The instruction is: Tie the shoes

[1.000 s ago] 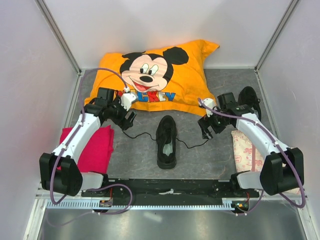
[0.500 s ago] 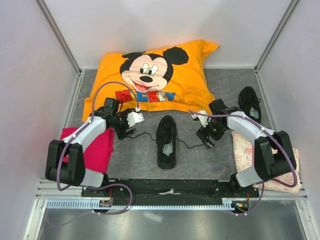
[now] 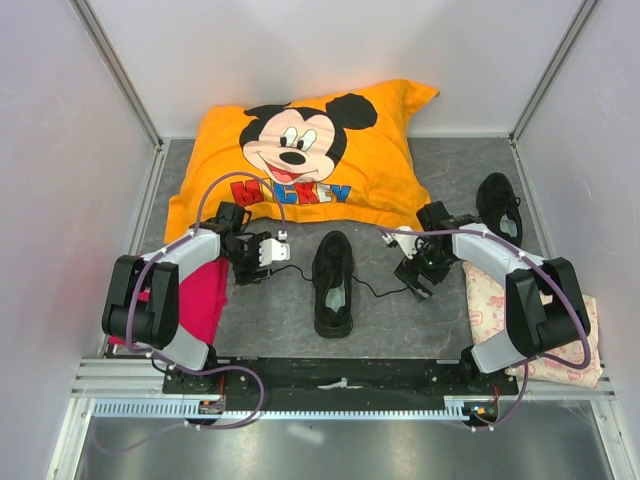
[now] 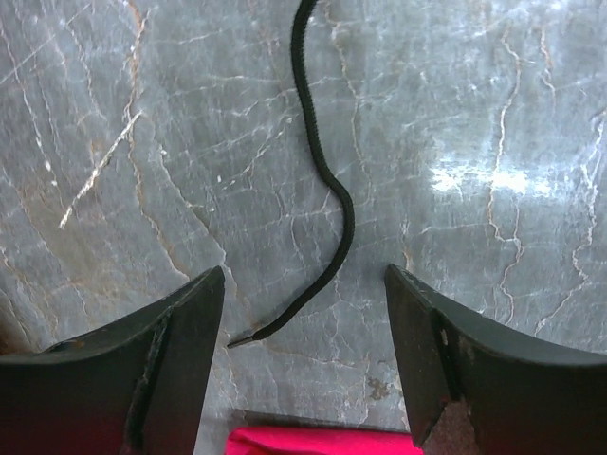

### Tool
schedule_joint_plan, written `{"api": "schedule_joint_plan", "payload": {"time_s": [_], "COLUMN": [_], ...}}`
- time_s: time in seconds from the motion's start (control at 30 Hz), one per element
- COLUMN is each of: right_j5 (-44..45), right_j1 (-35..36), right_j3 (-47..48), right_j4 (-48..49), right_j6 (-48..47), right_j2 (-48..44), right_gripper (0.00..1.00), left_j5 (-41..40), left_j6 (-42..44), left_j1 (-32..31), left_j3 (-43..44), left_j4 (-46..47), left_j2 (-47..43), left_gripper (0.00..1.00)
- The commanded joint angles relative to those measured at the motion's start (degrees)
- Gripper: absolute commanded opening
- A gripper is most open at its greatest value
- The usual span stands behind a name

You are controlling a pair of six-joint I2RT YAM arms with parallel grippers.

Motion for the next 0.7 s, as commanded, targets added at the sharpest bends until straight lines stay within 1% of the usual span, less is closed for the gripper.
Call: {"api": "schedule_joint_plan", "payload": {"time_s": [0.0,0.03,0.13,0.17,0.23,0.27,0.3,0.33,0.4,0.43,0.53,0.6,0.67], "right_j5": [-0.7,-1.3,-1.6,-1.7,-1.8,-1.9,-1.8,-1.8,-1.1,-1.0,1.1,2.9,4.5], "right_j1": [0.0,0.0,0.5,0.7,1.3,1.6,2.3,2.5,3.0,3.2,3.7,4.4,4.6], "right_j3": [1.3,1.3,1.3,1.1,0.6,0.2,-0.1,-0.2,-1.2,-1.6,-3.5,-5.3,-7.3], "right_j4": [2.2,2.7,3.7,4.4,5.8,6.3,6.8,7.6,8.5,9.2,10.8,11.9,14.0], "right_j6": [-0.9,-0.9,-0.9,-1.0,-1.2,-1.2,-1.4,-1.5,-1.9,-2.1,-3.2,-3.8,-4.0], "right_j2": [-0.8,-0.7,0.2,0.4,0.6,0.7,0.8,1.2,2.0,2.2,2.9,2.9,3.0], "right_gripper": [0.98,0.98,0.98,0.98,0.97,0.97,0.96,0.95,0.92,0.87,0.78,0.72,0.64], "left_j5": [1.0,1.1,1.8,2.0,2.4,2.5,2.6,2.7,2.8,2.9,3.4,4.2,5.1], "left_j6": [6.2,6.4,6.2,6.0,5.9,5.8,5.5,5.0,4.6,3.9,1.6,0.2,-1.6], "left_j1": [0.1,0.1,-0.2,-0.4,-0.9,-1.1,-1.5,-1.7,-2.1,-2.2,-2.5,-2.5,-2.5], "left_j3": [-2.2,-2.1,-1.7,-1.5,-1.3,-1.3,-1.3,-1.3,-1.0,-0.9,0.4,1.0,1.3], "left_j4": [1.0,1.0,0.2,-0.2,-1.4,-1.7,-2.0,-2.3,-3.3,-3.6,-5.4,-5.6,-6.0], "left_j2": [1.2,1.7,2.1,2.3,2.3,2.1,2.0,2.1,2.0,1.9,1.5,0.6,-0.2], "left_gripper": [0.73,0.73,0.66,0.59,0.52,0.44,0.40,0.34,0.27,0.20,0.06,0.03,0.01]}}
